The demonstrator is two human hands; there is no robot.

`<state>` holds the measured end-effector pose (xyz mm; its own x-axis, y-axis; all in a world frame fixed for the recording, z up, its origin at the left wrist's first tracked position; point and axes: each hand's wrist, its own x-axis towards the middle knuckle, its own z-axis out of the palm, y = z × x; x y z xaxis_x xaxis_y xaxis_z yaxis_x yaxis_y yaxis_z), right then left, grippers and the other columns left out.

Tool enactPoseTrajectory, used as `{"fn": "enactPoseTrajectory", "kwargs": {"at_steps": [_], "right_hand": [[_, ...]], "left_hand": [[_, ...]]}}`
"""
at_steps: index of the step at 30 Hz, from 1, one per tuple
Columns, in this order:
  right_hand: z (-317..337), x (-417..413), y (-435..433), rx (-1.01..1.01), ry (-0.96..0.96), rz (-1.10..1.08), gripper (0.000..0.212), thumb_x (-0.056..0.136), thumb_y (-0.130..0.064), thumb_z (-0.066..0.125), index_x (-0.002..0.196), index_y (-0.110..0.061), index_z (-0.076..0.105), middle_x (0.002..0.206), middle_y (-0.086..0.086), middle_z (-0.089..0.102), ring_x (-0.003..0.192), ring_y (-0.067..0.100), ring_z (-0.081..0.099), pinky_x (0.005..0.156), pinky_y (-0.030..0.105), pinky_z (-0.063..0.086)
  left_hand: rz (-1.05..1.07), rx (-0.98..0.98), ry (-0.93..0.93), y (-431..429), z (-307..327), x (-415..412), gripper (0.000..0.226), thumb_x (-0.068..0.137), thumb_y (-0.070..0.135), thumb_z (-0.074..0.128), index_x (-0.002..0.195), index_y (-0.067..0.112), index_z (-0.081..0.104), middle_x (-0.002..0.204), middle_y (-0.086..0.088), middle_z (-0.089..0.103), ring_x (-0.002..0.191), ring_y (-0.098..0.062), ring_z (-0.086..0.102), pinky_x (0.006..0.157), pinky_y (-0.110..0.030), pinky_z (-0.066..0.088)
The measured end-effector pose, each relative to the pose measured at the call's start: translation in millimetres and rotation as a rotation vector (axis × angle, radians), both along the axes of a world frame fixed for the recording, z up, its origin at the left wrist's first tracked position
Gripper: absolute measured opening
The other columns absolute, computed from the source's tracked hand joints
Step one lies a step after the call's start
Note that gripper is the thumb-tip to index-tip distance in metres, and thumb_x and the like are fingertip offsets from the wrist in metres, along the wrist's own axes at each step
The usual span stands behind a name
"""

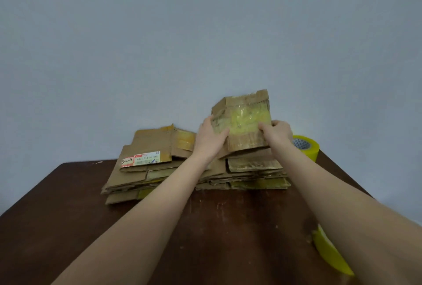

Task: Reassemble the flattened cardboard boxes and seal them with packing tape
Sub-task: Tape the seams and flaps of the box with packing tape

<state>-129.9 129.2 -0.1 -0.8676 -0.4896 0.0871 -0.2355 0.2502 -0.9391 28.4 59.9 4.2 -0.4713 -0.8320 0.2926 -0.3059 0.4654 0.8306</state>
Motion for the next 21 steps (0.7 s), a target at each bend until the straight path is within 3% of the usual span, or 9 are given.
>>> {"fn": "enactPoseTrajectory", "kwargs": {"at_steps": [6,12,15,21], "right_hand": [[17,27,57,-0.226,-0.019,0.005,0.024,0.085,-0.025,0.062,0.066,-0.019,0.049,0.066,0.001,0.054,0.068,0.023,0.051,0.064,0.036,0.040],[1,75,88,-0.234,-0.013,0.128,0.018,0.087,-0.024,0.065,0.073,-0.015,0.057,0.071,0.003,0.059,0.066,0.021,0.053,0.060,0.031,0.039],[-11,104,98,-0.273,-0.074,0.251,0.015,0.088,-0.018,0.065,0.078,-0.011,0.058,0.075,0.006,0.060,0.067,0.018,0.054,0.061,0.030,0.042],[-37,145,107,-0.277,-0.115,0.475,0.017,0.084,-0.013,0.071,0.078,-0.010,0.056,0.076,0.008,0.061,0.071,0.019,0.056,0.066,0.030,0.044]], "left_hand": [[0.035,0.019,0.073,39,24,28,0.091,0.086,0.042,0.065,0.152,0.017,0.009,0.157,-0.007,0.019,0.141,-0.024,0.026,0.111,-0.041,0.029],[0.071,0.103,0.013,61,26,72,0.113,0.076,0.049,0.074,0.152,0.013,-0.001,0.160,-0.009,0.009,0.146,-0.027,0.015,0.115,-0.044,0.022],[0.110,0.161,-0.005,68,13,99,0.117,0.073,0.052,0.075,0.152,0.011,0.000,0.159,-0.009,0.014,0.144,-0.028,0.020,0.115,-0.044,0.026],[0.118,0.178,0.080,78,-16,146,0.112,0.062,0.051,0.084,0.147,0.014,0.021,0.148,-0.003,0.037,0.134,-0.021,0.038,0.110,-0.034,0.033]]}}
